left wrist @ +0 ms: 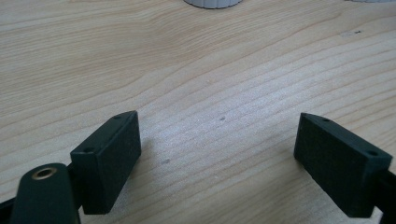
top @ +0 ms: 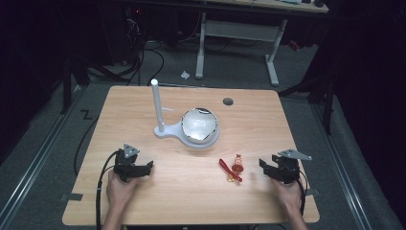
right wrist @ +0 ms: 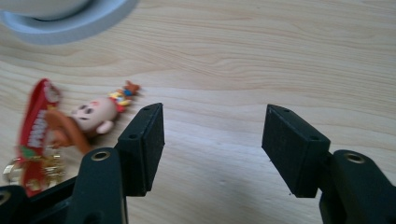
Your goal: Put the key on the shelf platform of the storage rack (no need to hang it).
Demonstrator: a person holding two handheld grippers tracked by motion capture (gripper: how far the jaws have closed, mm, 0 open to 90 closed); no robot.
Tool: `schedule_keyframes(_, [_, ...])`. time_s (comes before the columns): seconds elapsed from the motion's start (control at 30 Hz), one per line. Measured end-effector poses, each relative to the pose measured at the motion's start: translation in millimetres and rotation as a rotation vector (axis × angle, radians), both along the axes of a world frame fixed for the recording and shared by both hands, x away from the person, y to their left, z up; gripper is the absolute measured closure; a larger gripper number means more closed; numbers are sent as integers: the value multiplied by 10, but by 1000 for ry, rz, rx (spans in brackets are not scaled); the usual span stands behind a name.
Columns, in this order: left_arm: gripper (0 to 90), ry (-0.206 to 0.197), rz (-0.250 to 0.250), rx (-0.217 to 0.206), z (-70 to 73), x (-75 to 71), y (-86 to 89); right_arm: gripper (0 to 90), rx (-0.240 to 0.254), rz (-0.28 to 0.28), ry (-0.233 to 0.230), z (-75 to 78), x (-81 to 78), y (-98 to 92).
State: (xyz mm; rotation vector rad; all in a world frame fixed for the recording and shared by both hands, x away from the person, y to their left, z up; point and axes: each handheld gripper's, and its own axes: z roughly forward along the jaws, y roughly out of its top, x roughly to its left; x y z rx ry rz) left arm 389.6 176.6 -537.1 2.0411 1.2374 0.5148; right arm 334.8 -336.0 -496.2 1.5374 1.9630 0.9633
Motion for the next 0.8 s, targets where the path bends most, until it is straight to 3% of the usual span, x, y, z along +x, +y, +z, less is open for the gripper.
schedule_keyframes(0.07, [154, -1, 2, -1, 0, -1, 0, 396, 25, 24, 6, 28, -23, 49])
schedule_keyframes(0.33, [163, -2, 5, -3, 0, -2, 2, 398, 26, 115, 8, 93, -109, 297])
schedule_keyframes(0.5, [166, -4, 9, -3, 0, -4, 3, 379, 54, 175, 8, 101, -155, 441])
schedule_keyframes(0.8, [173, -5, 10, -2, 1, -8, 4, 313, 31, 222, 38, 10, -117, 634])
